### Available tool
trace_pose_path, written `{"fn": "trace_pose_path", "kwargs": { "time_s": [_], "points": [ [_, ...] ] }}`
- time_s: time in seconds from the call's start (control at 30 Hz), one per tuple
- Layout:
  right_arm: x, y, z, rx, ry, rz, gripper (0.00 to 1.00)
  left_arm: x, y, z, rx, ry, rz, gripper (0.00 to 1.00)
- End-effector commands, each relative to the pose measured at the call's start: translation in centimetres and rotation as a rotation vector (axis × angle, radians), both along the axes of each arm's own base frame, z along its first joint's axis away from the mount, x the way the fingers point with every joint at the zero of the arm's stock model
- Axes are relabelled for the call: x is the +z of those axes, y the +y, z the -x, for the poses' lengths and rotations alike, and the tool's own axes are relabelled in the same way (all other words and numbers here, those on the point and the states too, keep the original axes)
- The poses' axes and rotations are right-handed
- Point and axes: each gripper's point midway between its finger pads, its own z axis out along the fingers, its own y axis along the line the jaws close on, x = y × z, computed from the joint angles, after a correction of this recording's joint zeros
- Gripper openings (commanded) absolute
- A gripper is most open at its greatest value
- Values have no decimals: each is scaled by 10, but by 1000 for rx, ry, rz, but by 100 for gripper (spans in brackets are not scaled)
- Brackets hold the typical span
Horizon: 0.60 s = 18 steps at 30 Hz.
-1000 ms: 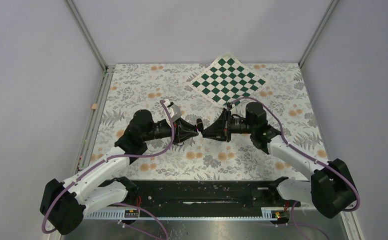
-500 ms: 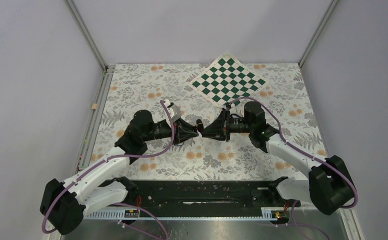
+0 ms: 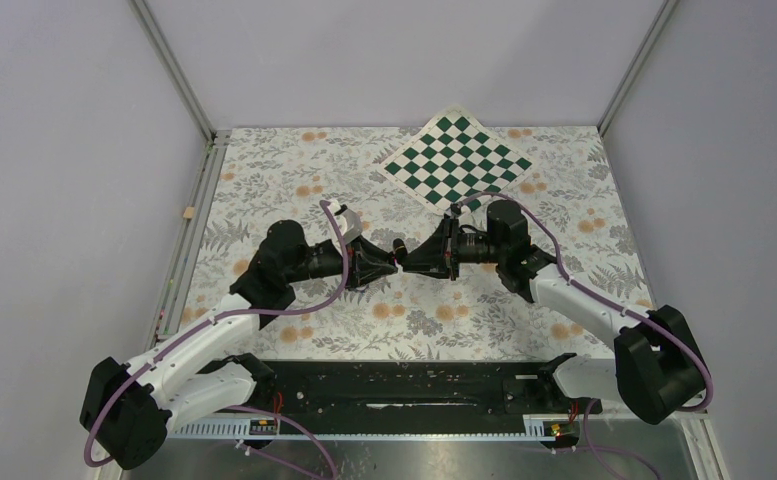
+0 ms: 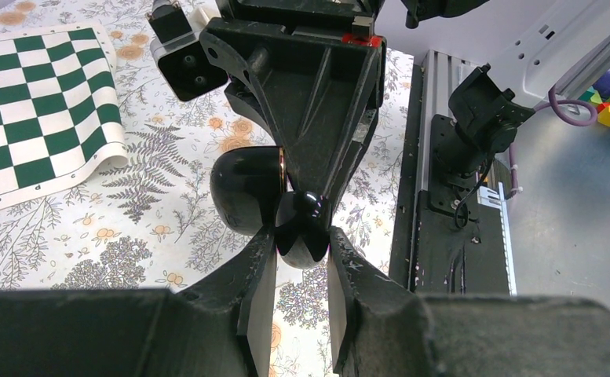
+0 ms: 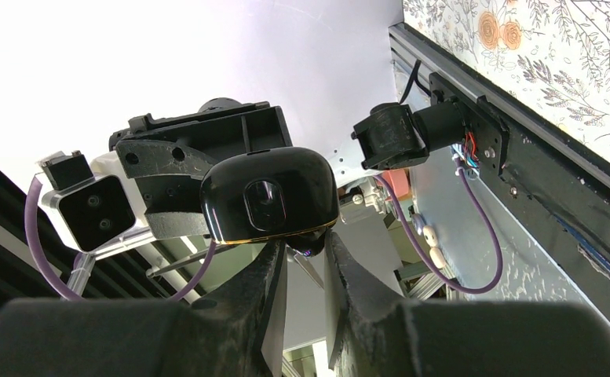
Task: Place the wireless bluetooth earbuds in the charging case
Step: Insert the left earbud into the left side groove of the charging case.
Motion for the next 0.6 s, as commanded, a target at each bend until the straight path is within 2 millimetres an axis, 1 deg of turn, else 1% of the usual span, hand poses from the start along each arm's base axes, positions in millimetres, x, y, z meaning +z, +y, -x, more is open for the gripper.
{"fn": "trace_pose_path", "kwargs": {
  "time_s": [0.0, 0.07, 0.13, 0.33, 0.47, 0.57],
  "points": [
    [27, 5, -7, -2, -94, -55, 19, 18, -6, 8, -53, -41, 62, 0],
    [29, 5, -7, -4, -102, -63, 31, 18, -7, 8, -51, -31, 62, 0],
    [31, 5, -7, -3, -107, -67, 39, 18, -8, 7, -53, -22, 60, 0],
    [33, 5, -6, -1, -113, -79, 46, 17, -9, 7, -55, -10, 60, 0],
    [33, 4, -3, 8, -105, -89, 56, 16, -9, 4, -40, 8, 57, 0],
    [31, 0, 6, 23, -104, -91, 64, 16, -10, -3, -11, 48, 44, 0]
  ]
}}
